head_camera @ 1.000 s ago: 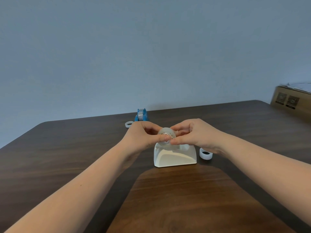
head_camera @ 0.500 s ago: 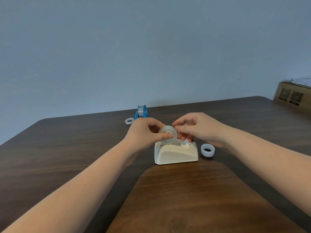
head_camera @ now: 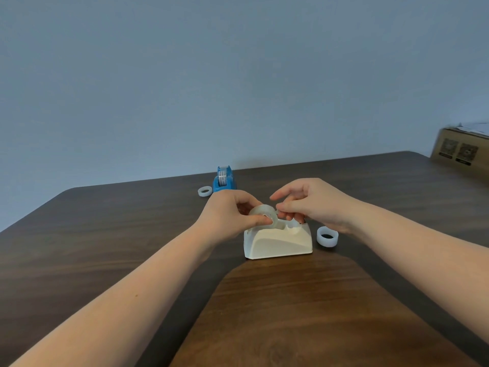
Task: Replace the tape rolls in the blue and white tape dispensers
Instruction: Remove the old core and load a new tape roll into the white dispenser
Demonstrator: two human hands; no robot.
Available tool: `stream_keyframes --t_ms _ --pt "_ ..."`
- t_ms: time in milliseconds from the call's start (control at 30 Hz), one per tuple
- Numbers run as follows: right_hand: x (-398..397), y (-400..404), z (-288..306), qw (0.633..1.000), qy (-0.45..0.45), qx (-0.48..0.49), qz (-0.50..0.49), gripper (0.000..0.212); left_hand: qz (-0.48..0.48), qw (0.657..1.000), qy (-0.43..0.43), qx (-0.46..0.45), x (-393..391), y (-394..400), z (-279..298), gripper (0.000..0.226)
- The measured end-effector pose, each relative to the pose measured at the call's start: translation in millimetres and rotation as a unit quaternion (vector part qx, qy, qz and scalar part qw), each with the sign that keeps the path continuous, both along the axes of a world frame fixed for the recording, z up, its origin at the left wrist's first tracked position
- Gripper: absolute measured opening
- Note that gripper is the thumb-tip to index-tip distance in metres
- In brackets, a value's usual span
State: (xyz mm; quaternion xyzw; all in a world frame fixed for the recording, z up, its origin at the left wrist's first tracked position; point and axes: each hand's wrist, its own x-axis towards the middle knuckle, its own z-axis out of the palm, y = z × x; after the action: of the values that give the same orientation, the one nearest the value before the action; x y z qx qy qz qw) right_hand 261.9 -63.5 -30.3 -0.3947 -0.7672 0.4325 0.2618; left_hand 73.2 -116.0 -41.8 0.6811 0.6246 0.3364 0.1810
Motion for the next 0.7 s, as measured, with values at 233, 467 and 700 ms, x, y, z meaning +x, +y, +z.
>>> stream_keyframes --t_ms 233,467,700 --pt "-1.7 -1.3 0.9 0.998 -0.039 0.039 0.013 0.023 -0.009 0.999 0.047 0.012 -0.7 -3.0 3.1 0.018" --pt "-5.4 -1.8 -0.5 0.995 -0.072 0.067 0.017 0.02 0.0 0.998 0.07 0.005 -0.6 -1.2 3.4 0.024" --pt "-8.3 -0.3 -2.0 0.992 -0.095 0.082 0.009 0.022 -0.007 0.998 0.062 -0.013 -2.4 -1.1 0.8 0.027"
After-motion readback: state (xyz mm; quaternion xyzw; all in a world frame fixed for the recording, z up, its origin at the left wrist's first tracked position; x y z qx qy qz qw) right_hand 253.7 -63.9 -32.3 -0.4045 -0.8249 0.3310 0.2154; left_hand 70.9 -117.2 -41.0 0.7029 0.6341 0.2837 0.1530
